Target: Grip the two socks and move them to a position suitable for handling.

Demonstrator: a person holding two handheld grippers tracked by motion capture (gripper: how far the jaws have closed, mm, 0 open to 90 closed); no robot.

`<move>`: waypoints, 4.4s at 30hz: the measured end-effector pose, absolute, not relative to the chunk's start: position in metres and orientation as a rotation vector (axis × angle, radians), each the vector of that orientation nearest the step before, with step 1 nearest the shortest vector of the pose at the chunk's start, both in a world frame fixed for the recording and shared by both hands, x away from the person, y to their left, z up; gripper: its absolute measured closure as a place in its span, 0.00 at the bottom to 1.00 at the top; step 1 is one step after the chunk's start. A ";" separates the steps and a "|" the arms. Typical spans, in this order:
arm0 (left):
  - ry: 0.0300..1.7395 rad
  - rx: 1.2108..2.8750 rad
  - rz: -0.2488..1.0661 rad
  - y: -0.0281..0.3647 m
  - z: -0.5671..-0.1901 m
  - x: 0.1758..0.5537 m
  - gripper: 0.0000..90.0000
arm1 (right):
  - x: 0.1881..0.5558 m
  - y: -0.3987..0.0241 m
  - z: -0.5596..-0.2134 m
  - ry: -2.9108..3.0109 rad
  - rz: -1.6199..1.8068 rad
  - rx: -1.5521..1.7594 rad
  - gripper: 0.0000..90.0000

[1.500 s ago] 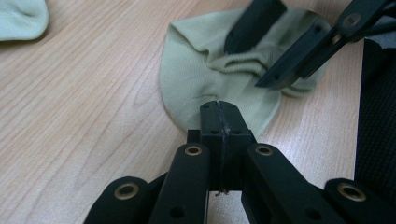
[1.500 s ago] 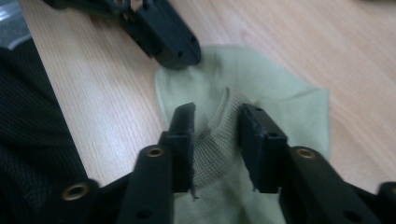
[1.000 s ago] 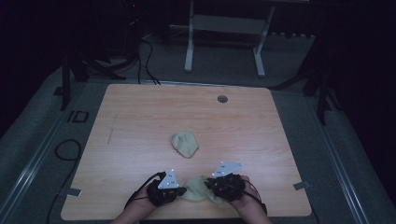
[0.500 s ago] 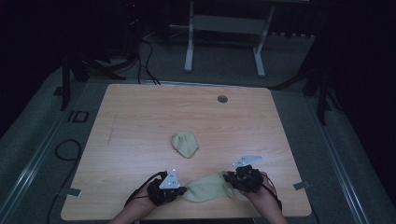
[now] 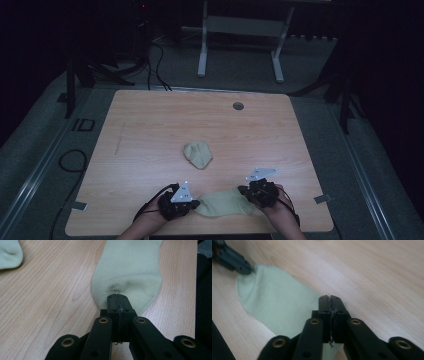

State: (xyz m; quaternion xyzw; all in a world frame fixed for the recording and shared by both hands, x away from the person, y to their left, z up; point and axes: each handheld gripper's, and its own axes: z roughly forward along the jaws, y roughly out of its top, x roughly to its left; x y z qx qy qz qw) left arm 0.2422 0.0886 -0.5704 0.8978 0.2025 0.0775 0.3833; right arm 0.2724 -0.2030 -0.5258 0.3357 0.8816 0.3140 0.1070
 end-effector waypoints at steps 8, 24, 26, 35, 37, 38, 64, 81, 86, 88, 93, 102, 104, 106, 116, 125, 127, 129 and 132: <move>0.518 2.289 0.184 0.090 -0.570 0.246 0.99 | 0.275 -0.211 -0.547 2.630 0.831 1.027 0.99; 0.455 2.337 0.224 0.072 -0.566 0.271 0.99 | 0.275 -0.234 -0.548 2.584 0.826 1.096 0.99; 0.440 2.344 0.217 0.068 -0.566 0.278 0.99 | 0.276 -0.237 -0.547 2.579 0.823 1.106 0.99; 0.410 2.341 0.186 0.056 -0.566 0.292 0.99 | 0.277 -0.250 -0.547 2.552 0.817 1.161 0.99; 0.411 2.339 0.183 0.056 -0.566 0.292 0.99 | 0.276 -0.252 -0.547 2.549 0.825 1.167 0.99; 0.411 2.338 0.181 0.056 -0.566 0.292 0.99 | 0.276 -0.253 -0.548 2.548 0.831 1.169 0.99; 0.575 2.212 0.195 0.095 -0.540 0.279 0.61 | 0.297 -0.233 -0.509 2.522 0.897 1.086 0.68; 0.696 2.221 0.157 0.149 -0.562 0.249 0.62 | 0.358 -0.176 -0.494 2.583 0.861 1.020 0.64; 0.712 2.189 0.140 0.152 -0.562 0.250 0.62 | 0.378 -0.149 -0.490 2.611 0.832 1.003 0.64; 0.716 2.183 0.134 0.151 -0.563 0.251 0.62 | 0.384 -0.138 -0.489 2.621 0.823 0.986 0.64; 0.713 2.198 0.129 0.151 -0.565 0.251 0.62 | 0.396 -0.115 -0.489 2.642 0.809 0.965 0.65; 0.711 2.192 0.122 0.152 -0.566 0.252 0.62 | 0.416 -0.076 -0.496 2.680 0.781 0.989 0.65; 0.716 2.185 0.123 0.153 -0.566 0.252 0.62 | 0.422 -0.068 -0.500 2.688 0.777 0.999 0.65; 0.718 2.186 0.127 0.154 -0.566 0.252 0.62 | 0.428 -0.058 -0.504 2.700 0.767 1.024 0.64; 0.714 2.183 0.125 0.154 -0.565 0.251 0.62 | 0.438 -0.019 -0.531 2.717 0.671 1.067 0.56; 0.713 2.192 0.129 0.154 -0.566 0.251 0.62 | 0.430 -0.008 -0.539 2.699 0.576 0.953 0.79; 0.713 2.189 0.129 0.154 -0.566 0.251 0.62 | 0.430 -0.008 -0.539 2.695 0.573 0.946 0.83; 0.712 2.184 0.132 0.155 -0.565 0.251 0.62 | 0.429 -0.010 -0.541 2.665 0.591 0.904 0.89; 0.717 2.173 0.130 0.155 -0.565 0.251 0.62 | 0.429 -0.013 -0.538 2.675 0.583 0.909 0.90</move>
